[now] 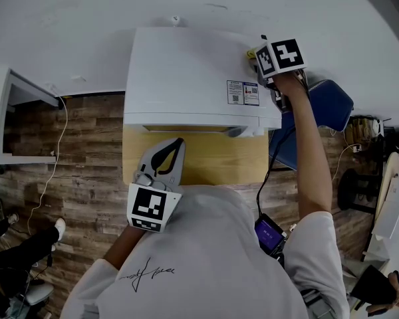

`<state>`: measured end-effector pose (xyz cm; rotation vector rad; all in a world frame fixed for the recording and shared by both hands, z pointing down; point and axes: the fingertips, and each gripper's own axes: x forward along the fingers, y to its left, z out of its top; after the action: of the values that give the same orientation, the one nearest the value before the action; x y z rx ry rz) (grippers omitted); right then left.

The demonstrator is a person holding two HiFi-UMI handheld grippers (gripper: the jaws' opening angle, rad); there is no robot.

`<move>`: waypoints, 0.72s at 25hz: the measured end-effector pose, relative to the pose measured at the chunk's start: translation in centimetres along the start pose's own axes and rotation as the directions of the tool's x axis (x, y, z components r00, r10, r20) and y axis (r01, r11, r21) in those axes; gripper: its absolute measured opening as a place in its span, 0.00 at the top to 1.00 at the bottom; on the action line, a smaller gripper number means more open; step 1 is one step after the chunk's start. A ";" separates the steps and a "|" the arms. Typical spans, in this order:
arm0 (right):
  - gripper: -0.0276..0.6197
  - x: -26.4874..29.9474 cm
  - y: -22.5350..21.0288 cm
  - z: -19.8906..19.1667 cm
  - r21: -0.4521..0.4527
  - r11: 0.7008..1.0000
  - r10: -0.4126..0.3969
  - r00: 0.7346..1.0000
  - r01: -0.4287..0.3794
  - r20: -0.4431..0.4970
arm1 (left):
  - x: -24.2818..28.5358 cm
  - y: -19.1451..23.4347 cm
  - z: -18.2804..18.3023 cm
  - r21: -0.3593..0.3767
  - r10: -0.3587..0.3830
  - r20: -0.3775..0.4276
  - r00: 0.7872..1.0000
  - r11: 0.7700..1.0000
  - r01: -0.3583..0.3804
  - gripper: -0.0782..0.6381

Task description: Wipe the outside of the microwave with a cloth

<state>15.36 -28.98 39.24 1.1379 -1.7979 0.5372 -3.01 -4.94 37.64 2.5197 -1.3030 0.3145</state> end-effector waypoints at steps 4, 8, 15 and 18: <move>0.77 0.1 0.9 0.4 -0.013 1.000 0.009 1.000 -0.009 0.005 | 0.0 0.0 -0.1 -0.002 -0.001 0.001 1.000 1.000 0.001 0.90; 0.77 0.2 1.9 0.9 -0.023 0.999 0.024 1.000 -0.023 0.012 | 0.0 0.0 0.0 -0.003 -0.001 0.001 1.000 1.000 0.001 0.90; 0.77 0.6 3.7 1.7 -0.041 0.998 0.058 0.998 -0.057 0.024 | 0.0 0.2 -0.1 -0.008 0.001 0.000 1.000 1.000 -0.001 0.90; 0.77 0.7 4.6 2.2 -0.049 0.996 0.079 0.996 -0.078 0.030 | 0.0 0.3 -0.1 -0.009 0.004 0.001 1.000 1.000 -0.004 0.90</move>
<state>10.19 -28.74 39.28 1.0523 -1.8793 0.5219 -3.22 -5.06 37.80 2.5100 -1.3071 0.3075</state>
